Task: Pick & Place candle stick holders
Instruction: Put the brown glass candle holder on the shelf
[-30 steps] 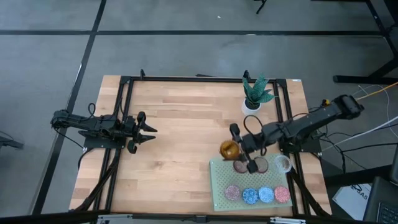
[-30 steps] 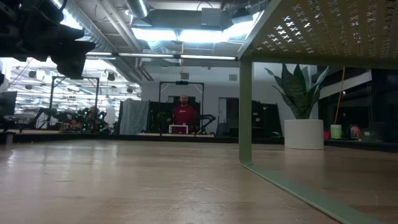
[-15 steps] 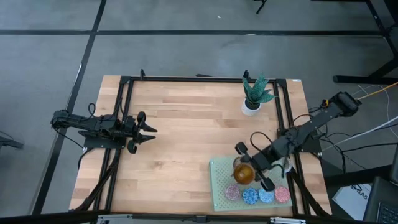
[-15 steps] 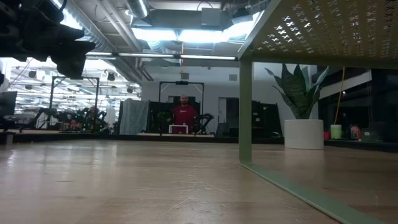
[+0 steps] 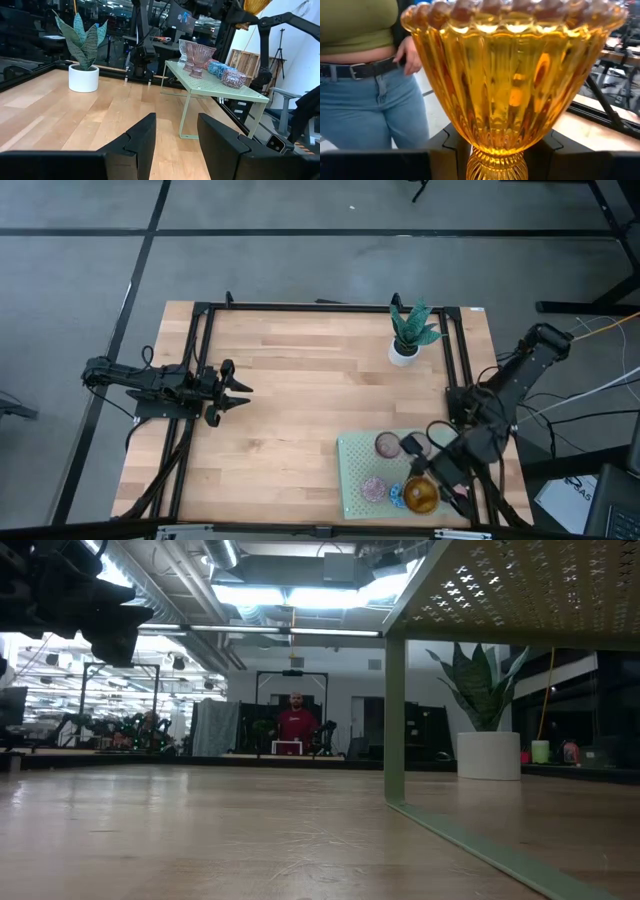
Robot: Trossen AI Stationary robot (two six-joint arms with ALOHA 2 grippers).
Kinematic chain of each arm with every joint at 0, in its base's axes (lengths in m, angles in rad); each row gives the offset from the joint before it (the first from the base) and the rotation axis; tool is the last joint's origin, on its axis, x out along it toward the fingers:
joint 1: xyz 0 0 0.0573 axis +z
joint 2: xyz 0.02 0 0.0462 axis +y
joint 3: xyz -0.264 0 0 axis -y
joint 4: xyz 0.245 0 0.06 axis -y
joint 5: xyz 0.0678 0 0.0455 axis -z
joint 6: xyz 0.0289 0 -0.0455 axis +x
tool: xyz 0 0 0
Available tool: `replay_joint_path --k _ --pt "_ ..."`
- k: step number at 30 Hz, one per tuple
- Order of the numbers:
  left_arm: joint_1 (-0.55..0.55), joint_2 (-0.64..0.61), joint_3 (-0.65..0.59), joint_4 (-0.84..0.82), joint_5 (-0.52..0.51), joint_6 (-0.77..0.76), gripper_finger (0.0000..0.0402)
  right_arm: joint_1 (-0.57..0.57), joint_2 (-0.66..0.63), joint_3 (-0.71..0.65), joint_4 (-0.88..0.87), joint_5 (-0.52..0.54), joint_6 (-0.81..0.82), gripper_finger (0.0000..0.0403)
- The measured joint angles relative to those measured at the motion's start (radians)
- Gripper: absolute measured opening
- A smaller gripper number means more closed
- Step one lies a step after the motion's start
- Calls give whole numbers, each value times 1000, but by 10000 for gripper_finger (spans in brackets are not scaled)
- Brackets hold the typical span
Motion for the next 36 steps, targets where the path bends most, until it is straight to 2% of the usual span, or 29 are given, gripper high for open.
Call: replay_joint_path --k 12,20,36 --pt "0 0 0 0 0 0 141 31 143 0 -23 210 15 128" --pt "0 0 0 0 0 0 141 31 178 0 -23 287 12 128" --pt "0 0 0 0 0 0 141 6 178 0 -12 287 22 132"
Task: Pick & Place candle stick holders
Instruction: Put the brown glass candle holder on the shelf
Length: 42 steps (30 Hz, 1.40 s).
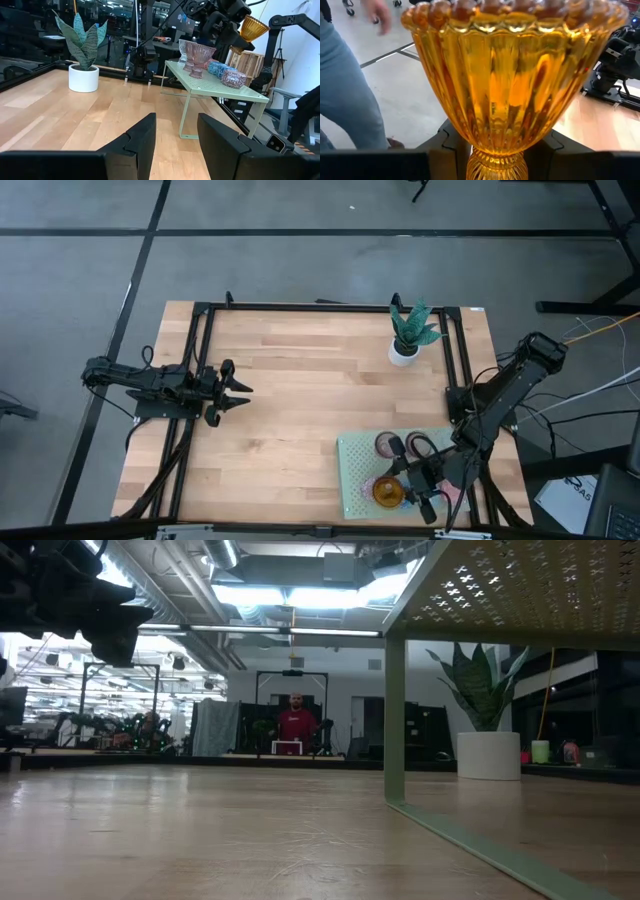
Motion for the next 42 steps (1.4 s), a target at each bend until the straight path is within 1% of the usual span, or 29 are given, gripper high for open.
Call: replay_joint_path --k 7,10,13,17,19,21,23,24,26,29,32,35,38,40,42 --pt "0 0 0 0 0 0 141 -4 0 0 1 0 71 133" --pt "0 0 0 1 -16 1 141 -20 0 0 4 5 136 131" --pt "0 0 0 5 -48 40 141 -34 0 0 31 48 205 130" --pt "0 0 1 10 -79 135 141 -50 0 0 114 122 211 132" --pt "0 0 0 26 -79 143 141 -59 0 0 155 155 211 132" --pt "-1 0 0 78 -65 69 141 -66 0 0 187 187 211 131" --pt "-1 0 0 146 -22 -56 141 -71 0 0 228 223 208 130" --pt "-1 0 0 178 -16 -110 141 -74 0 0 249 237 208 130" --pt "-1 1 0 236 -24 -202 141 -79 0 1 282 253 207 132" --pt "-1 1 0 332 -37 -347 141 -92 0 29 281 282 188 132" --pt "-1 1 0 388 -37 -471 141 -113 0 68 272 284 152 131" --pt "-1 1 0 424 -44 -508 141 -137 -1 122 203 284 148 131" --pt "0 1 0 420 -97 -491 141 -158 -1 182 54 283 180 132" --pt "-1 5 7 413 -94 -504 141 -174 -1 221 -36 276 224 132" --pt "-1 27 46 378 -69 -473 141 -193 -1 253 -120 253 275 132"
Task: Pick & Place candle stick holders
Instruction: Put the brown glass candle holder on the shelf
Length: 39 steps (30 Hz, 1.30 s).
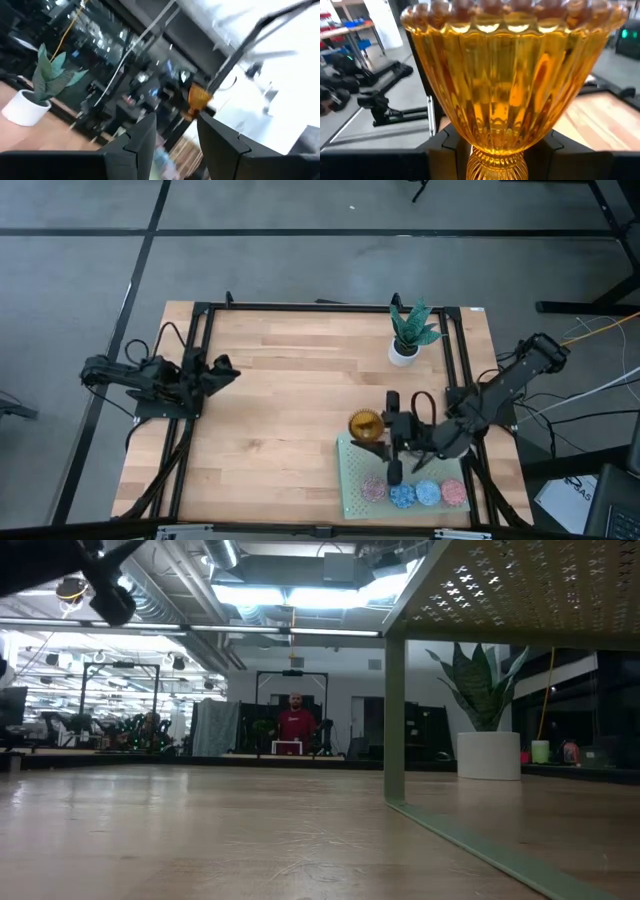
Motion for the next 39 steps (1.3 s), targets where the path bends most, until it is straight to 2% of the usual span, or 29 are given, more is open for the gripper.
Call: replay_joint_path --k 3,5,8,17,20,27,34,39 --pt "0 70 130 -194 25 70 141 -27 0 33 -78 -43 66 132" --pt "0 150 234 -344 47 135 141 -45 0 36 -89 -74 101 132" --pt "0 301 394 -465 81 243 141 -70 0 36 -105 -118 139 132" --pt "0 777 836 -621 179 582 141 -137 0 36 -167 -274 274 133" --pt "0 917 989 -693 225 651 142 -154 0 36 -196 -321 318 133" --pt "0 1215 1335 -890 231 801 142 -177 0 36 -243 -395 351 133" --pt "0 1437 1547 -903 306 872 142 -194 0 36 -269 -457 349 133" --pt "-10 1535 1630 -905 374 893 142 -201 0 36 -273 -475 348 133"
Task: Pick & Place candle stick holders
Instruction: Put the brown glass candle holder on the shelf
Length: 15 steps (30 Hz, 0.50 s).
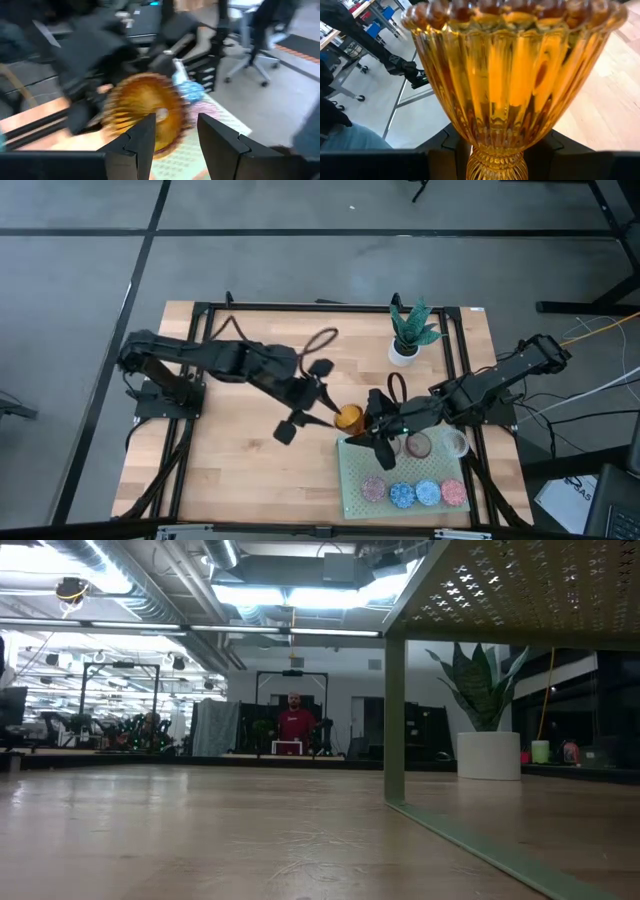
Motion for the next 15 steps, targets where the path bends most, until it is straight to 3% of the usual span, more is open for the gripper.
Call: replay_joint_path --k 5,15 --pt "-18 45 10 0 86 3 142 0 1 -2 -10 -7 -1 133" --pt "-30 97 11 16 8 -1 141 -24 2 -2 -11 -53 4 133"
